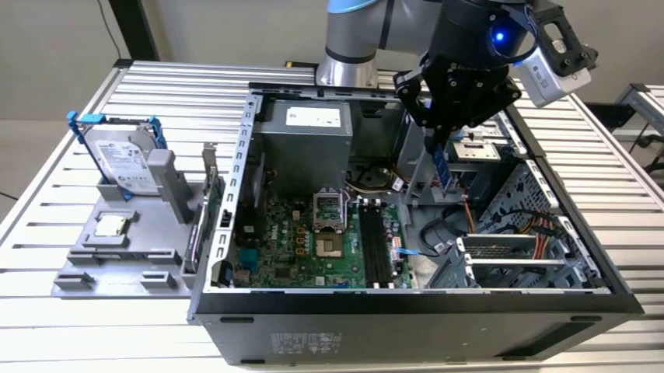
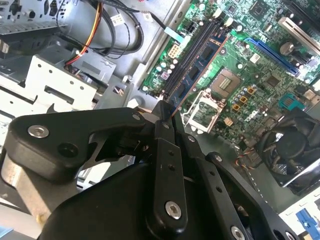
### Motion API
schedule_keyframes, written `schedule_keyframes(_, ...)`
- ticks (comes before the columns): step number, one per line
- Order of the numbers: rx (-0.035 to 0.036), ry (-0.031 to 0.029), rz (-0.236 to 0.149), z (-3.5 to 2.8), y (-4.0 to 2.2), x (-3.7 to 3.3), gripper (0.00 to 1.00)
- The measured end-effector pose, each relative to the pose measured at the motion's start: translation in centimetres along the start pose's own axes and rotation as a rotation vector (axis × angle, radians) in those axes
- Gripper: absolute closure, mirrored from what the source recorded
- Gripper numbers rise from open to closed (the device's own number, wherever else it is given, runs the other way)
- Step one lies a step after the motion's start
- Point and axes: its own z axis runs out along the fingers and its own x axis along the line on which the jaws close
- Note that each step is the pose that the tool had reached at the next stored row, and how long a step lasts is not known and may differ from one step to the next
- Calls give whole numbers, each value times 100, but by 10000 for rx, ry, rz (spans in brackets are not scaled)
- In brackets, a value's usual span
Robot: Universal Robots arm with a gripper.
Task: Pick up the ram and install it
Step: 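Insert the ram into the slot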
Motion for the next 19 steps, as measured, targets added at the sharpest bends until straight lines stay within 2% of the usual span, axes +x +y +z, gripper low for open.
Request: schedule_keyframes(19,1,9,0,81,-12,2,100)
